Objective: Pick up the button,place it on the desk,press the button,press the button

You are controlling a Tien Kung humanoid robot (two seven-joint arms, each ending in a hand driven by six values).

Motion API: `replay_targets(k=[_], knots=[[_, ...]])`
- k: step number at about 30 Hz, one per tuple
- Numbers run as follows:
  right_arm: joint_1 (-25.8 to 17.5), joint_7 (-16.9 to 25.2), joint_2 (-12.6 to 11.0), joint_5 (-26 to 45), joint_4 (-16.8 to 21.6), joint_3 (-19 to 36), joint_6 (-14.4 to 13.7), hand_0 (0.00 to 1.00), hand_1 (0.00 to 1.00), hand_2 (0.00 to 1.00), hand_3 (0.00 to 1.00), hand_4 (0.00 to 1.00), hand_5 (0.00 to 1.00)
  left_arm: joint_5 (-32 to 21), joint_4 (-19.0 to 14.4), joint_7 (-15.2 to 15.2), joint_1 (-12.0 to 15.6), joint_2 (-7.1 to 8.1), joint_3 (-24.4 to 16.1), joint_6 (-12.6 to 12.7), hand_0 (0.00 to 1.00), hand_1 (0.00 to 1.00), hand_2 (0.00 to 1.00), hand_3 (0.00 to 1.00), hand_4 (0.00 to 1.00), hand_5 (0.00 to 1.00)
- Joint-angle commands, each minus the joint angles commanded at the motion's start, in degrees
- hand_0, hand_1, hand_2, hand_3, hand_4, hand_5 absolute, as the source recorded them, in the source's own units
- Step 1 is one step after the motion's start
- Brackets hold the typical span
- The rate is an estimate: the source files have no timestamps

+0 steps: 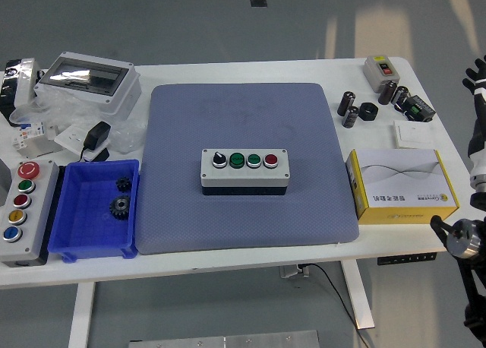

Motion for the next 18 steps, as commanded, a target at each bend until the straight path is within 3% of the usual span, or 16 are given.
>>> replay_targets(k=[18], knots=[[4.7, -3.7, -1.5, -2.9, -3.3, -9.5, -0.1, 0.757, 0.732, 0.742, 0.685, 0.637, 0.432, -3.7, 0.0, 0.6, 1.9, -1.17, 0.7, 0.9, 0.649, 0.634, 0.573, 0.598, 0.611, 0.189]])
